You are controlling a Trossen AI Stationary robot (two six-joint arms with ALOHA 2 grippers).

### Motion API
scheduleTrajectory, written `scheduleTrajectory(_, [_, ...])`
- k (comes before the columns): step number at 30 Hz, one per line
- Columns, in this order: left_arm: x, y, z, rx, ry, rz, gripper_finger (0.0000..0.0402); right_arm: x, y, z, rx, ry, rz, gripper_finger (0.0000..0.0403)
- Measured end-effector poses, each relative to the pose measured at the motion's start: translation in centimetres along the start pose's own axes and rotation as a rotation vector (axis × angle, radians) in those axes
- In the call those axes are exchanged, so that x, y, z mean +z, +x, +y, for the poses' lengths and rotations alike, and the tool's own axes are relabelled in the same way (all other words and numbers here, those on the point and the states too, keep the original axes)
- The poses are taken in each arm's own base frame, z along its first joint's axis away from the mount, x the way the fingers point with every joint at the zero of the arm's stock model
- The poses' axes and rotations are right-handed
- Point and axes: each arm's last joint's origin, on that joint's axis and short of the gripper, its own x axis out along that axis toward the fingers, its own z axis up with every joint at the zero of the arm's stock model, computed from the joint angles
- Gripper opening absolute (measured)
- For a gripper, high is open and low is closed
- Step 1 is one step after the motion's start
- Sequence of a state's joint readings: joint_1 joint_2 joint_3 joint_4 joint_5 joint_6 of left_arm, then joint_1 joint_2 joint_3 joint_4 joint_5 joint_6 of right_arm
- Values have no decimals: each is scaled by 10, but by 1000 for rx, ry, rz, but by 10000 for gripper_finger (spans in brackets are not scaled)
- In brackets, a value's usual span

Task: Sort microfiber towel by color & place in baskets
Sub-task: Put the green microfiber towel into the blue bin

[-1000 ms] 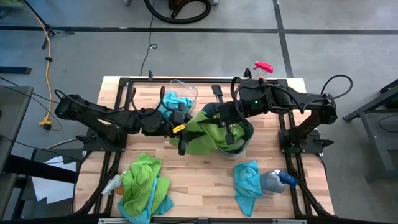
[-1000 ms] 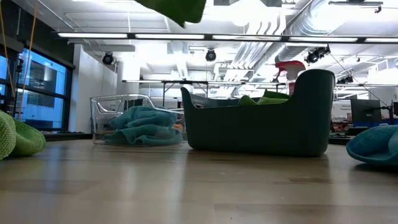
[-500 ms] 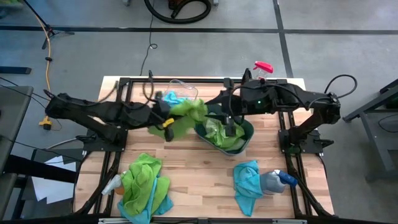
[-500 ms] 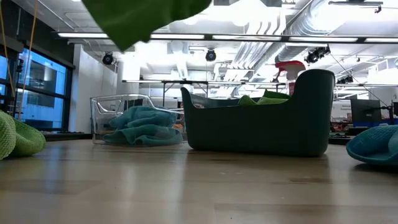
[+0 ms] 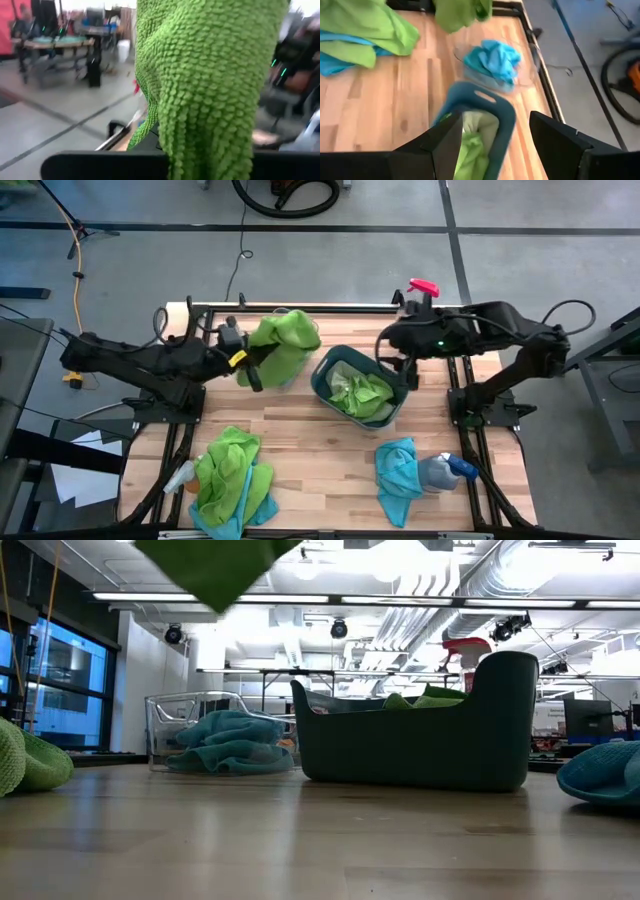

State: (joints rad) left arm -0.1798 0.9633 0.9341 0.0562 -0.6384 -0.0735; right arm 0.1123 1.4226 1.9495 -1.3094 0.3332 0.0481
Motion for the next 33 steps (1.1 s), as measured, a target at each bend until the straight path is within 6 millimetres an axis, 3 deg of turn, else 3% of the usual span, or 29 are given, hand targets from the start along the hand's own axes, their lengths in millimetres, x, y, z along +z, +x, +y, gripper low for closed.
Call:
scheduleTrajectory(4, [-13,24,-4,-61,-49,-116,0,-8,-17,-7,-37,56,-15,229])
scheduleTrajectory(9, [-18,68,-10,-136,-35,-198,0,-18,-41,-18,-99,133,-70,229])
scheduleTrajectory(18, [-35,154,-14,-198,37,-156,0,-25,-58,-26,-153,225,-127,229])
scheduleTrajectory(22, [-61,187,-18,-175,43,-144,0,-25,-58,-26,-156,225,-126,229])
scheduleTrajectory(26, [-98,210,-27,-138,95,-84,0,-25,-58,-26,-156,234,-127,229])
scheduleTrajectory(29, [-129,217,-36,-114,143,-2,0,-25,-58,-26,-155,256,-129,229])
scheduleTrajectory(33, [-149,213,-58,-168,159,50,0,-25,-58,-26,-154,259,-129,229])
